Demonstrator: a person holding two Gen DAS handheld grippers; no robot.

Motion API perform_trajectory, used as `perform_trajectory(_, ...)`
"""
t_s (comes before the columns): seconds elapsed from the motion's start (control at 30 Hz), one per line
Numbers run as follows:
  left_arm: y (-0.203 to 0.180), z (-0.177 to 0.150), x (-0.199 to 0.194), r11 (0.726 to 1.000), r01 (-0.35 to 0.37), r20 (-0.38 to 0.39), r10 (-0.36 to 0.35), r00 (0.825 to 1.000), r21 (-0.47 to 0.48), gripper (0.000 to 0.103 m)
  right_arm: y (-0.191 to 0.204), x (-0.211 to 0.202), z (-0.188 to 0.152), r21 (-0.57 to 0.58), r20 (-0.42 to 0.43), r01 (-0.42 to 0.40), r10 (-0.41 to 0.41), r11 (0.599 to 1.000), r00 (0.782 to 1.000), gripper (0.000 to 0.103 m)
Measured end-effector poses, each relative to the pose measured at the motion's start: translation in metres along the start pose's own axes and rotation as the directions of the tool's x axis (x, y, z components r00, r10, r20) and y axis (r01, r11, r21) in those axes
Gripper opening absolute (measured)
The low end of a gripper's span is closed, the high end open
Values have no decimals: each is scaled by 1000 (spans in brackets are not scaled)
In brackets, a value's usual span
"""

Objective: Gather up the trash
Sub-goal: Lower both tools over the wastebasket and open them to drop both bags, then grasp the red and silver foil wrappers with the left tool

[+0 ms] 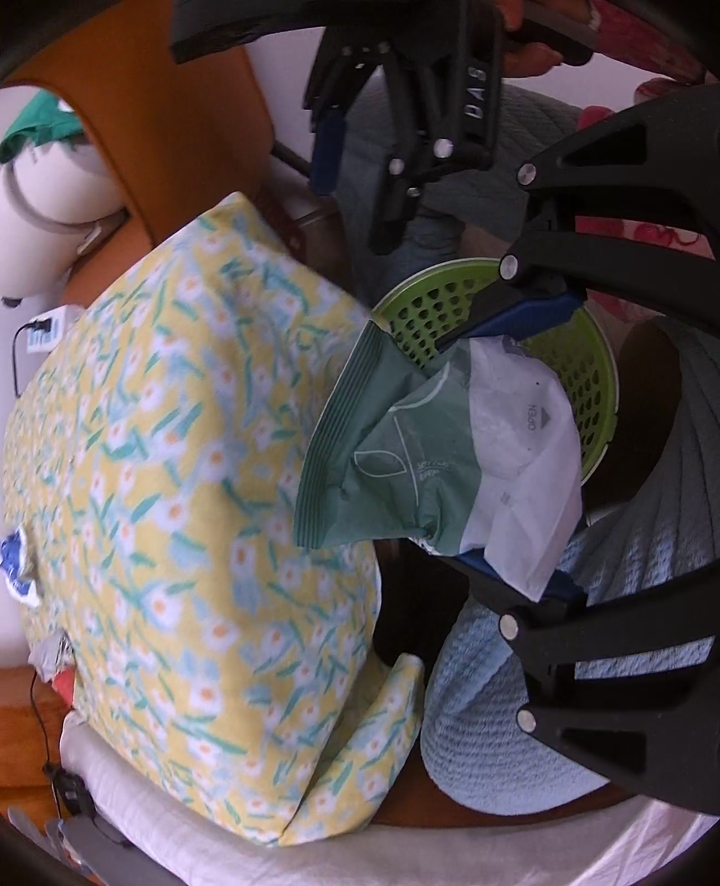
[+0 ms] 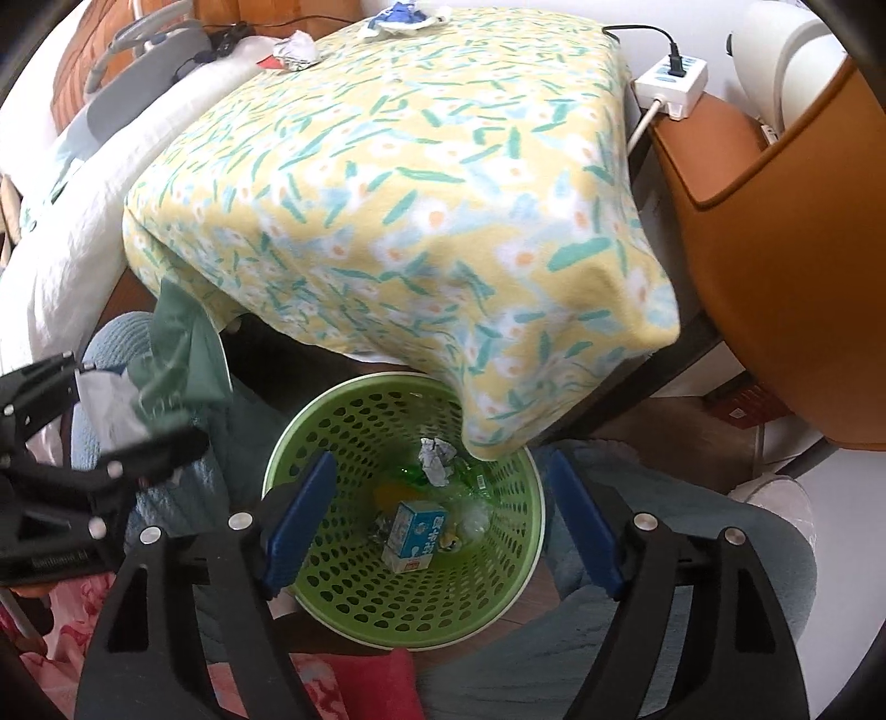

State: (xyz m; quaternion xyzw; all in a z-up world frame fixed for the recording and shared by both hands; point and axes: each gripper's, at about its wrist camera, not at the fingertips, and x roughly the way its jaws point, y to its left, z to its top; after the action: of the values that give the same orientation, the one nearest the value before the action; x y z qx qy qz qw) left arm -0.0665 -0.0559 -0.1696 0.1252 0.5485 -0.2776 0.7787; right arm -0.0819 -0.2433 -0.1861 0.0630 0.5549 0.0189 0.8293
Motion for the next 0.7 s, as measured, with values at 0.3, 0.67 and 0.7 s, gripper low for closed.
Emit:
perform_trajectory(0.3,-2,-3,6,1000,19,-25,-19,1000,9,71,-6,1,-1,18,-2,8,-8,1000,1000,79)
perform_trajectory(0.67,2,0,0,1000,21,-7,-21,1000,-7,92,-11,-2,0,36,6,11,-11,999,1000,84)
perform_trajectory(0.7,3,0,0,1000,20,-6,-20,1000,-10,92,-11,-2,1,38,6,11,-11,999,1000,84)
